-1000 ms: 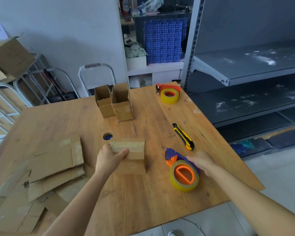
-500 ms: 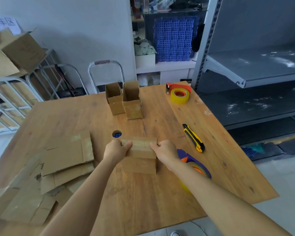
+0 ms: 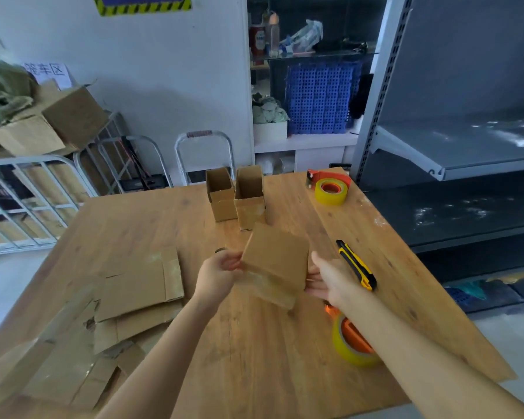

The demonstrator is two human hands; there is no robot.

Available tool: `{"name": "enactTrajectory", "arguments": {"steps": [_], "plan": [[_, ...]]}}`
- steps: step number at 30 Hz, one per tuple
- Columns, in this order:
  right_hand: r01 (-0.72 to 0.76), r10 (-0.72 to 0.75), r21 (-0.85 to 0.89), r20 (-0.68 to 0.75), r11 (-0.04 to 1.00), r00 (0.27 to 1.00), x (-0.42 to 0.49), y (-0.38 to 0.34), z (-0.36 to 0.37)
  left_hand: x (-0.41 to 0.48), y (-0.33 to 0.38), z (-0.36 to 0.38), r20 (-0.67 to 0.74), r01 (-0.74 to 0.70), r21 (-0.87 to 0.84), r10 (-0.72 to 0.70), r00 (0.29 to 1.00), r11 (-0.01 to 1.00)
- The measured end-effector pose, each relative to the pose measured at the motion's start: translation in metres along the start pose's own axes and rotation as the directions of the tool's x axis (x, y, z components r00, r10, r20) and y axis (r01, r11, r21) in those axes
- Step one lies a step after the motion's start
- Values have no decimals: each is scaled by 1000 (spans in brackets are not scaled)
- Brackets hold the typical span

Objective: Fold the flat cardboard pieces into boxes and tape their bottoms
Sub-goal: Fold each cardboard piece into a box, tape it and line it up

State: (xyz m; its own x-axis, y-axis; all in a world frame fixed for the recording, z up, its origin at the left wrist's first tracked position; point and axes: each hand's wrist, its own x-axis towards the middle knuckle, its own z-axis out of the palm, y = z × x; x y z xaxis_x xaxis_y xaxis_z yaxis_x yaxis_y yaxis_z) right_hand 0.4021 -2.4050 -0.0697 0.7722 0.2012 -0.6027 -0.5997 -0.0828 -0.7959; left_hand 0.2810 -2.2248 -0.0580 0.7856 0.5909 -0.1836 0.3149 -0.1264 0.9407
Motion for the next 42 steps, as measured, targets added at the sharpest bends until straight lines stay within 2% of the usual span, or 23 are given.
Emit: {"name": "enactTrajectory", "arguments": {"steps": [2, 4, 7, 11, 14, 18, 21, 25, 28, 31, 34, 37, 42], "plan": [[55, -53, -60, 35, 997, 998, -1, 1, -1, -5, 7, -3, 9, -28, 4, 28, 1000, 1000], [115, -108, -201, 46, 973, 993, -3, 9, -2, -8, 4, -6, 13, 12, 25, -12, 1000, 1000], [199, -191, -466, 64, 862, 979, -11, 33, -3, -17, -13, -9, 62, 123, 32, -125, 990, 992], [293, -243, -584, 165, 757, 956, -21, 61, -5, -24, -41, -13, 67, 211, -89, -206, 976, 973], [308, -197, -584, 247, 751, 949, -20, 69, -7, -26, -55, -15, 0, 256, -100, -258, 966, 961], [223, -68, -433, 345, 873, 936, -22, 67, -3, -33, -64, -14, -90, 311, 65, -305, 948, 948], [206, -96, -386, 287, 899, 953, -24, 63, 3, -34, -63, -14, -124, 298, 55, -289, 949, 953], [287, -219, -443, 199, 849, 955, -26, 51, 11, -30, -56, -18, -117, 270, 70, -261, 958, 960], [320, -221, -526, 244, 788, 944, -33, 45, 17, -28, -52, -21, -63, 212, 149, -205, 977, 966], [374, -237, -620, 294, 690, 926, -38, 49, 24, -27, -46, -21, -40, 138, 155, -134, 990, 978], [377, -269, -649, 265, 660, 926, -39, 54, 31, -26, -42, -24, 11, 71, 121, -73, 997, 990], [334, -297, -672, 175, 661, 939, -37, 51, 32, -22, -38, -29, 43, 25, 135, -31, 999, 990], [278, -352, -656, 20, 702, 936, -30, 38, 28, 2, -32, -38, -17, -11, 270, 16, 1000, 963]]}}
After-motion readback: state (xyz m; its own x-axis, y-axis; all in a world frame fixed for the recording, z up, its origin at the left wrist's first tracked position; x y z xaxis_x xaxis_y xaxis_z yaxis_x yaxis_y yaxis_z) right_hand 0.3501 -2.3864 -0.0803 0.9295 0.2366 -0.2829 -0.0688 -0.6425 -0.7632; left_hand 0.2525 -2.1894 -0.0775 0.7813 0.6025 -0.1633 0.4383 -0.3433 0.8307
